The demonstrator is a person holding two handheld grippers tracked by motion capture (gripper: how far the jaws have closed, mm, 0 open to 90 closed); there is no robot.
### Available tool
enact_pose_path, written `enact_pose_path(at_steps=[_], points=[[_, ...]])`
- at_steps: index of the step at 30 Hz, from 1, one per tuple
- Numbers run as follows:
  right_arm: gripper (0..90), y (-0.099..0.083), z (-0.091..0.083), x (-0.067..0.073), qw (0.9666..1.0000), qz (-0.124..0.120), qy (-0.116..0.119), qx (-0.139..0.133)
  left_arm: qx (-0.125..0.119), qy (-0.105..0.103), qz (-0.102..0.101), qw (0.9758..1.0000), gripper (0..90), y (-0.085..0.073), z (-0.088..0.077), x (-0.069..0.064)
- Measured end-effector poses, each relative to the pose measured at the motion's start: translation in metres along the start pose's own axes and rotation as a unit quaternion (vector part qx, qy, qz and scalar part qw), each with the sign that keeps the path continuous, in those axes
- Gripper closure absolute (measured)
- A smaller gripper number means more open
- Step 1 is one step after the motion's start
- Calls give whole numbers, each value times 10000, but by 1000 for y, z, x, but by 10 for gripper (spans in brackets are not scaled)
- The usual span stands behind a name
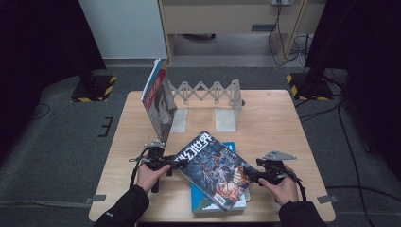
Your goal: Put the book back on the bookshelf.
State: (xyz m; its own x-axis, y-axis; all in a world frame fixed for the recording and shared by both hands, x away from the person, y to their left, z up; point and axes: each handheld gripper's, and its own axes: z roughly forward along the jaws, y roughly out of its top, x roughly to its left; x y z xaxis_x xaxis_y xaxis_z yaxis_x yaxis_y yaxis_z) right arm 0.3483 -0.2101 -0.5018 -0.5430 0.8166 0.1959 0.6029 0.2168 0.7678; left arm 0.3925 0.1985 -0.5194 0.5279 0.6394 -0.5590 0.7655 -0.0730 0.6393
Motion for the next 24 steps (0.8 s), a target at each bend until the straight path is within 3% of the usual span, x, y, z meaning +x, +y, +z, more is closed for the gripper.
enact_pose_path(at_steps=[4, 7, 13, 17, 20, 22, 24], points=[[287, 0, 0, 0, 10000, 21, 10, -3, 36, -53, -50, 10000, 327, 0, 0, -1], [287, -1, 0, -1, 10000, 1, -1, -5, -1, -70, -71, 10000, 391, 2, -5, -3], [290, -1, 1, -1, 10000, -34, -46, 27, -371, -410, -155, 9983, 427, 9, -17, -13], [290, -2, 1, -1, 10000, -36, -60, 39, -290, -416, -192, 9985, 432, 9, -16, -16], [291, -2, 2, -1, 10000, -25, -54, 29, -126, -594, -279, 9978, 473, 8, -10, -17], [291, -2, 2, -1, 10000, -40, -59, 29, -64, -447, -121, 9989, 500, 8, -9, -17], [291, -2, 1, -1, 10000, -35, -67, 24, -37, -475, -197, 9987, 546, 8, -11, -16]])
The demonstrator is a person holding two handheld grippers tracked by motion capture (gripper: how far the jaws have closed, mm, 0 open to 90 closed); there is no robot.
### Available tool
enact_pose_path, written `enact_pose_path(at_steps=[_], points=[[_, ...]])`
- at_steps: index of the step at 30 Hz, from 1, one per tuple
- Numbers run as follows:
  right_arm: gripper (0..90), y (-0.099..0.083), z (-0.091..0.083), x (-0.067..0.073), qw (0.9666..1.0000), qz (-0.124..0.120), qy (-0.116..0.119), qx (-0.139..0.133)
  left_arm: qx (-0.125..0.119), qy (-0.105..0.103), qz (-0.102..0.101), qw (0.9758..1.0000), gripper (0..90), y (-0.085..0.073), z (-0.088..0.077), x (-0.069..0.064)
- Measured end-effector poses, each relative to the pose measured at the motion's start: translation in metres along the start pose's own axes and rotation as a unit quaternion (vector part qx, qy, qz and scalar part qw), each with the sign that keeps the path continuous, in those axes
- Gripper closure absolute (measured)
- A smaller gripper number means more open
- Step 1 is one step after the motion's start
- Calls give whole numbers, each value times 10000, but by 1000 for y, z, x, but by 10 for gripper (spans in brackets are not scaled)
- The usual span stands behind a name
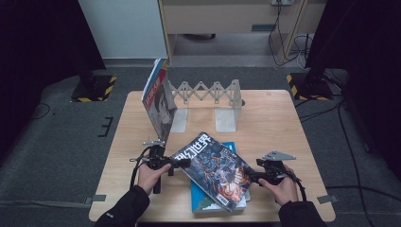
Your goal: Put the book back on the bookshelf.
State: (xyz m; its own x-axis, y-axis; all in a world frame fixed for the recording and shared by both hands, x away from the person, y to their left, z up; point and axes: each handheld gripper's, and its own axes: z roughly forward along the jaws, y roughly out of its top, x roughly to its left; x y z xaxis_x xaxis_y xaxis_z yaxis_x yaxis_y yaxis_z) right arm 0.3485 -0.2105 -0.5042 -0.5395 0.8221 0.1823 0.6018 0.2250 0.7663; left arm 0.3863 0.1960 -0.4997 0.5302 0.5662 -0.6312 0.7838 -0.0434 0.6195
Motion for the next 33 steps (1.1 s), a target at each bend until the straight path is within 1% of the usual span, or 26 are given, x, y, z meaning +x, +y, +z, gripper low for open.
enact_pose_path(at_steps=[3, 6, 10, 15, 19, 20, 23, 24, 28, 33], points=[[290, 0, 0, -1, 10000, 3, 12, 3, 10, 28, -47, 10000, 562, 0, 0, -1], [289, 0, 0, -1, 10000, 15, 8, 6, -48, -15, -124, 9999, 597, 1, -3, -3], [266, 1, -1, -2, 9999, 95, 10, -36, -127, -41, -75, 9999, 625, 3, -6, -9], [265, 1, -1, -3, 9999, 100, 39, -66, -227, -106, -146, 9996, 666, 7, -12, -16], [265, 1, -2, -3, 9999, 137, 65, -64, -223, -138, -177, 9995, 684, 9, -15, -20], [265, 1, -2, -3, 9998, 148, 66, -62, -221, -147, -211, 9994, 689, 9, -15, -20], [265, 1, -2, -4, 9999, 100, 31, -64, -224, -141, -235, 9994, 701, 11, -17, -23], [265, 1, -3, -4, 9999, 131, 25, -70, -236, -136, -244, 9993, 704, 11, -18, -24], [265, 1, -5, -7, 9999, 98, -53, -70, -366, -139, -245, 9989, 726, 15, -24, -30], [265, 1, -7, -12, 9997, 97, -198, -97, -648, -186, -230, 9975, 760, 22, -36, -38]])
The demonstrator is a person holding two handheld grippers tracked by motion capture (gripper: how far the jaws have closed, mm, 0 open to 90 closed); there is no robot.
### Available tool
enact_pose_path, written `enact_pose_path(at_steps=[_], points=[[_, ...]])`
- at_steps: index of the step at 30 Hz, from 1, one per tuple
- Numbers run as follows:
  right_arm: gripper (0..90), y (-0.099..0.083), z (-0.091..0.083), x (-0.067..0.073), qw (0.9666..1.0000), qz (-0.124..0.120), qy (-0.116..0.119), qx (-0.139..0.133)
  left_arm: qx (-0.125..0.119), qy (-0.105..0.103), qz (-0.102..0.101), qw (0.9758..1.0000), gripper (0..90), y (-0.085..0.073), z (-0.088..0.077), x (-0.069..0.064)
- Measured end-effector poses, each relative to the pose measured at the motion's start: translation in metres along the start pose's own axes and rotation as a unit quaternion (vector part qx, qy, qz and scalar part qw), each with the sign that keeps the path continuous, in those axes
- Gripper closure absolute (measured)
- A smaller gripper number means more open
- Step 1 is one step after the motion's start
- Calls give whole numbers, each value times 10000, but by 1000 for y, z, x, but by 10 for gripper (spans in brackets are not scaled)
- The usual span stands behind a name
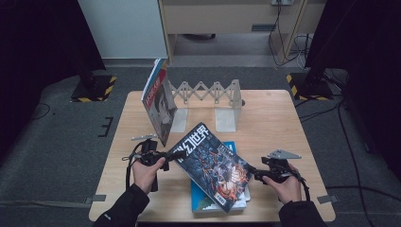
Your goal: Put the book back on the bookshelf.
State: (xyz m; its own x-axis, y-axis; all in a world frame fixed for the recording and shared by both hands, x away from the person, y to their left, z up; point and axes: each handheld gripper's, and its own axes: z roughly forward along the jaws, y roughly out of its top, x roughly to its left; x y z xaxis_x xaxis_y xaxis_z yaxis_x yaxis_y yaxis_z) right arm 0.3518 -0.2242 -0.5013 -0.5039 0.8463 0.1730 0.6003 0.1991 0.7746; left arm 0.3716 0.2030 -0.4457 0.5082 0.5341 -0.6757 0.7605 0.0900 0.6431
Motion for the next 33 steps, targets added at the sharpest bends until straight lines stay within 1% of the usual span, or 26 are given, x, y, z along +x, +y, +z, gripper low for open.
enact_pose_path(at_steps=[1, 2, 5, 8, 9, 11, 13, 18, 21, 22, 26, 27, 29, 30, 32, 33], points=[[265, 0, 0, -1, 10000, 45, -25, -8, -38, -24, 7, 10000, 765, 2, -2, -2], [265, 0, 0, -2, 10000, 14, -62, 13, -90, -38, 11, 10000, 772, 4, -3, -3], [258, -1, 0, -5, 9999, 72, -136, 32, -162, -95, 45, 9998, 786, 8, -6, -9], [257, -2, 0, -9, 9998, 69, -203, 53, -223, -126, 65, 9997, 796, 12, -9, -14], [257, -2, -1, -10, 9996, 58, -264, 81, -243, -138, 88, 9996, 800, 14, -10, -16], [252, -4, 0, -13, 9990, -74, -405, 191, -284, -156, 109, 9994, 805, 16, -12, -19], [231, -5, 2, -17, 9982, -95, -513, 283, -341, -177, 146, 9992, 810, 19, -15, -22], [212, -9, 7, -24, 9951, -224, -745, 609, -494, -195, 230, 9983, 820, 26, -23, -28], [209, -11, 9, -28, 9929, -268, -869, 762, -570, -149, 302, 9978, 822, 30, -28, -31], [209, -11, 9, -30, 9924, -311, -905, 774, -595, -141, 305, 9977, 822, 31, -30, -32], [209, -12, 9, -33, 9914, -309, -951, 840, -725, -137, 354, 9967, 823, 37, -37, -36], [208, -12, 9, -34, 9912, -342, -971, 832, -772, -123, 390, 9962, 823, 40, -40, -38], [205, -13, 10, -35, 9907, -301, -988, 890, -858, -88, 481, 9951, 823, 44, -44, -42], [203, -13, 11, -36, 9903, -333, -1009, 891, -907, -74, 529, 9944, 823, 46, -46, -44], [193, -13, 11, -37, 9896, -337, -1036, 939, -992, -153, 523, 9936, 823, 49, -48, -47], [192, -14, 12, -38, 9891, -336, -1065, 962, -1012, -109, 547, 9933, 823, 51, -49, -49]])
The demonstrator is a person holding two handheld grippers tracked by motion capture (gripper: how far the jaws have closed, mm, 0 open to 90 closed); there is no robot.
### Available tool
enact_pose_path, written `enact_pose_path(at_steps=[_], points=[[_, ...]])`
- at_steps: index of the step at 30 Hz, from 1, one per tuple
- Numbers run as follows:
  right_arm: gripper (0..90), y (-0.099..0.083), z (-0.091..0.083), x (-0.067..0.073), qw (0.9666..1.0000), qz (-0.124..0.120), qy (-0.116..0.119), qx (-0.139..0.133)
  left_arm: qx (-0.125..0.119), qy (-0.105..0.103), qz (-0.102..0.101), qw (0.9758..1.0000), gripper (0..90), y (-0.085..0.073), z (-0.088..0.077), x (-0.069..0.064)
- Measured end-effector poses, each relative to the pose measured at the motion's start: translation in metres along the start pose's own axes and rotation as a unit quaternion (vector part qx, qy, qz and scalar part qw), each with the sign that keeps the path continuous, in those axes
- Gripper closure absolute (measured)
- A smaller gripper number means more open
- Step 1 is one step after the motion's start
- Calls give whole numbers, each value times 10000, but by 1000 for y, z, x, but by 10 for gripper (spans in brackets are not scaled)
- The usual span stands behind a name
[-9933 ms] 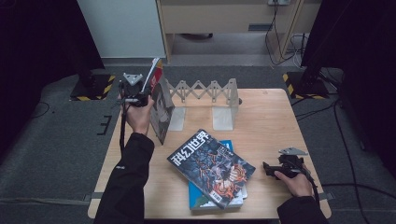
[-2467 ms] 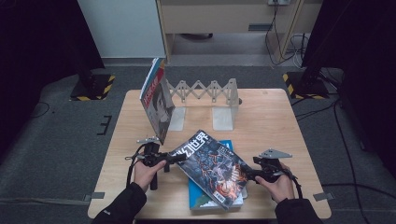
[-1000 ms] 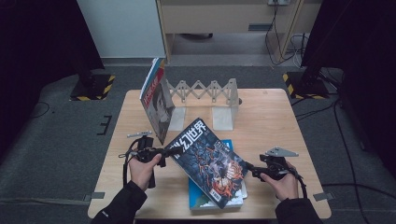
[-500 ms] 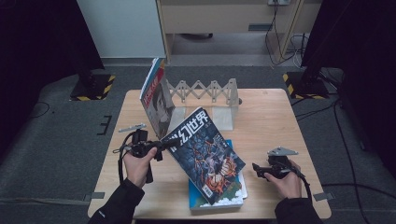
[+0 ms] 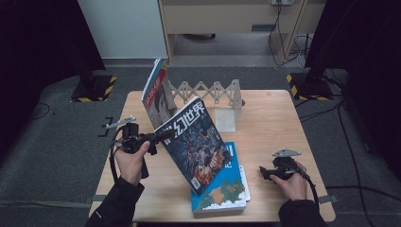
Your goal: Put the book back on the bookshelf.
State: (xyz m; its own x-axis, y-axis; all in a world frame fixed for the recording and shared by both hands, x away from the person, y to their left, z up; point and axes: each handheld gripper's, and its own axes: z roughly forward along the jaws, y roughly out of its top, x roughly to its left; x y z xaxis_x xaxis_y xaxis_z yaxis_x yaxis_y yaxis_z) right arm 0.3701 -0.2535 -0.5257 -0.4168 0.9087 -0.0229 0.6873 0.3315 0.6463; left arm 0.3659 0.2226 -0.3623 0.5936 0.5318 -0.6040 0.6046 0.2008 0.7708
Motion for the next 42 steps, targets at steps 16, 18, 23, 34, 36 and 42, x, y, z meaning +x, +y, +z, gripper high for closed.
enact_pose_path(at_steps=[16, 18, 23, 34, 36, 42], points=[[81, -5, 4, -6, 9997, 225, -30, -112, -230, 538, 634, 9963, 823, 36, -10, -23], [43, -7, 6, -6, 9995, 255, -54, -205, -277, 563, 652, 9959, 823, 40, -12, -24], [13, -10, 9, -4, 9987, 297, -94, -402, -458, 673, 754, 9938, 823, 54, -20, -29], [11, -10, 10, -5, 9987, 293, -93, -406, -814, 1285, 1322, 9795, 823, 89, -38, -51], [11, -10, 10, -5, 9987, 293, -93, -406, -879, 1378, 1414, 9764, 823, 94, -39, -54], [11, -10, 10, -5, 9987, 294, -92, -406, -981, 1711, 1604, 9671, 823, 108, -39, -59]])
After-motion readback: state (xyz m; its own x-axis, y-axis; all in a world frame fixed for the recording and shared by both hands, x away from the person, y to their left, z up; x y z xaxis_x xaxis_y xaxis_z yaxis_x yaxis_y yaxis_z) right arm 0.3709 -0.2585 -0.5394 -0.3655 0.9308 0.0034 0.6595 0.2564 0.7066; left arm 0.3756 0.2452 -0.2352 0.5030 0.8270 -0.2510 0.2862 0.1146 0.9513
